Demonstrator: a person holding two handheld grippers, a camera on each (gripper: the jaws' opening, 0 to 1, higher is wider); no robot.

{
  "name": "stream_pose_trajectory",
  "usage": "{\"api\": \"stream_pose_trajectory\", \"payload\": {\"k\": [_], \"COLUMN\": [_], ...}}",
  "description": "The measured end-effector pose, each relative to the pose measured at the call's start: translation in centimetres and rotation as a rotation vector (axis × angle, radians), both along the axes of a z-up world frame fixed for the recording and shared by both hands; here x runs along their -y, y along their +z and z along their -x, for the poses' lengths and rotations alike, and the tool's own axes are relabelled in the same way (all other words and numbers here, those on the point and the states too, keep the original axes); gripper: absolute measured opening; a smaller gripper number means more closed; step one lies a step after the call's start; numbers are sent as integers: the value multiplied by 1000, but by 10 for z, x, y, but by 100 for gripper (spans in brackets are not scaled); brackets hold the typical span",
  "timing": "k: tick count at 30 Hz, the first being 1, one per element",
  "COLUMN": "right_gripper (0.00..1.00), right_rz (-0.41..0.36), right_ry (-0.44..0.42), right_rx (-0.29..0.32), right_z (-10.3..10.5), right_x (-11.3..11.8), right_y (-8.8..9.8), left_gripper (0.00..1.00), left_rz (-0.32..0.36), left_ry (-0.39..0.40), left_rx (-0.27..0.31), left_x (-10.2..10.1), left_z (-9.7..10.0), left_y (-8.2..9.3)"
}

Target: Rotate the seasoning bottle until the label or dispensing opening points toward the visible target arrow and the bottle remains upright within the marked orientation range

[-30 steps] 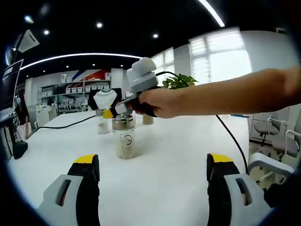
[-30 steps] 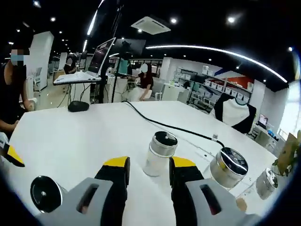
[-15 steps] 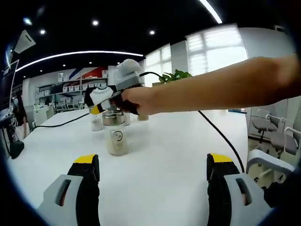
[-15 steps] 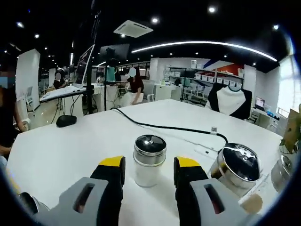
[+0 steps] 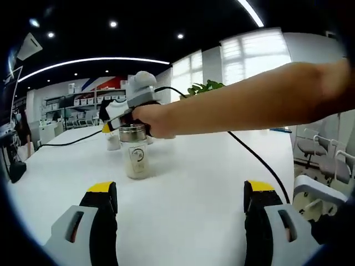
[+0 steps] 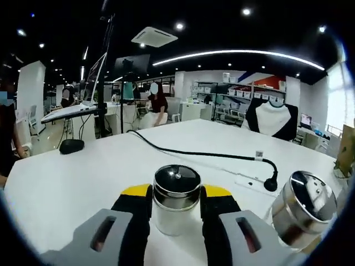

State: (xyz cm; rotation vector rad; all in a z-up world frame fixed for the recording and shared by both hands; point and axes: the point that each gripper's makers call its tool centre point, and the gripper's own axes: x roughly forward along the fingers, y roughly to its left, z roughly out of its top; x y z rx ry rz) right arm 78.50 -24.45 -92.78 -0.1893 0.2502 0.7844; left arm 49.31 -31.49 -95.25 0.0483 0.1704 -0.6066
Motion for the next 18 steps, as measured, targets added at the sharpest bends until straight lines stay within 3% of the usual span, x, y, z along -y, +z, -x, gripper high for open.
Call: {"api": "stream_pose_trajectory", "payload": {"k": [11,18], "right_gripper": [32,31], "right_rz": [-54,-59], "right_ry": [-32,-17], "right_rx": [18,12], "right_z": [-18,-7], "right_x": [-2,-2], "right_y": [6,6], "left_gripper": [100,100], "left_rz": [20,56], "left_ry": [7,4], "left_rx": [2,9], "left_x": [-4,-6], "left_z": [-2,-1], "left_y": [1,7]}}
